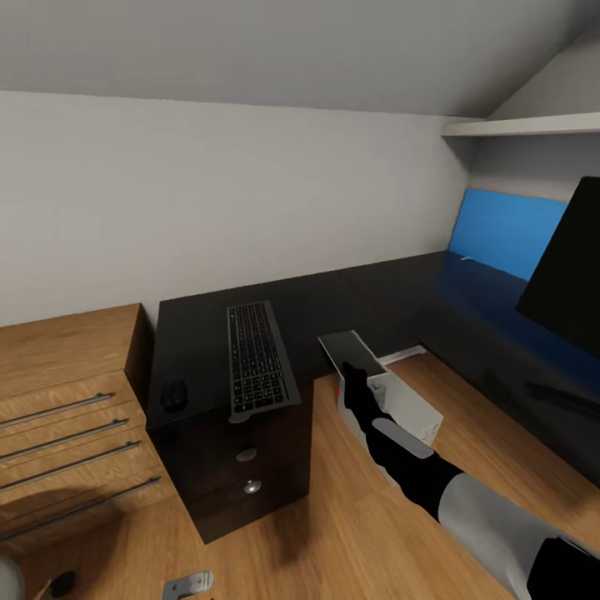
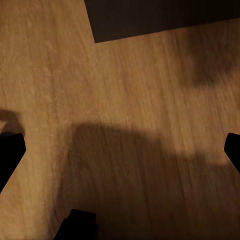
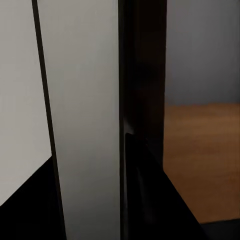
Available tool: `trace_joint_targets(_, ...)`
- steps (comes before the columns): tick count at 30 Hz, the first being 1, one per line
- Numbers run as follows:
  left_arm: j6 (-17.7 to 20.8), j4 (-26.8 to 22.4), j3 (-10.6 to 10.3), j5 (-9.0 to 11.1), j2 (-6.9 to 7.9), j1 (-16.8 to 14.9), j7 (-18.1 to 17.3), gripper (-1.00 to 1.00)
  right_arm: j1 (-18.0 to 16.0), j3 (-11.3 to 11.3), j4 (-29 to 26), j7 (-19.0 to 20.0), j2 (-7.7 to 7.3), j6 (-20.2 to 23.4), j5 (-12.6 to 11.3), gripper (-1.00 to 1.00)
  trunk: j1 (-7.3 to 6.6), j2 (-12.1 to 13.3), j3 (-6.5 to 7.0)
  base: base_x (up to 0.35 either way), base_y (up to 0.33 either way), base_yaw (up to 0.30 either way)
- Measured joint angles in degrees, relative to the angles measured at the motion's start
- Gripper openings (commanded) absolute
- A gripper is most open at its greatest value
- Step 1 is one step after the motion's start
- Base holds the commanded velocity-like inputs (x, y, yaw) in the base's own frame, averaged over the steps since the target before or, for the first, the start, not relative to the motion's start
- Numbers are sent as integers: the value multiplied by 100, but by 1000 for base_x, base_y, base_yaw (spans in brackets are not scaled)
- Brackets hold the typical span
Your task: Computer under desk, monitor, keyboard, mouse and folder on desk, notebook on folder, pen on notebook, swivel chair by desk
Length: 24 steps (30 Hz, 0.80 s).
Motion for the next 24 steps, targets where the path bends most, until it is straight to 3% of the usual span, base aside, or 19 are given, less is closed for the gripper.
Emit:
trace_joint_targets(4,-14,-25,-7,-15,-20,0,-4,100,15,35,-1,30,-34,62,35,-100,0,0,0,0,0,0)
trace_joint_targets(8,-23,-39,-3,-11,-54,0,11,100,14,57,-2,31,32,169,157,-100,0,0,0,0,0,0)
trace_joint_targets(19,-335,-21,-17,-2,-53,0,-5,100,16,85,-9,-12,82,-15,86,-100,0,0,0,3,0,0)
trace_joint_targets(24,-496,-20,-17,4,-53,0,-9,100,16,86,-10,-12,83,-12,82,-100,-2,0,0,149,39,0)
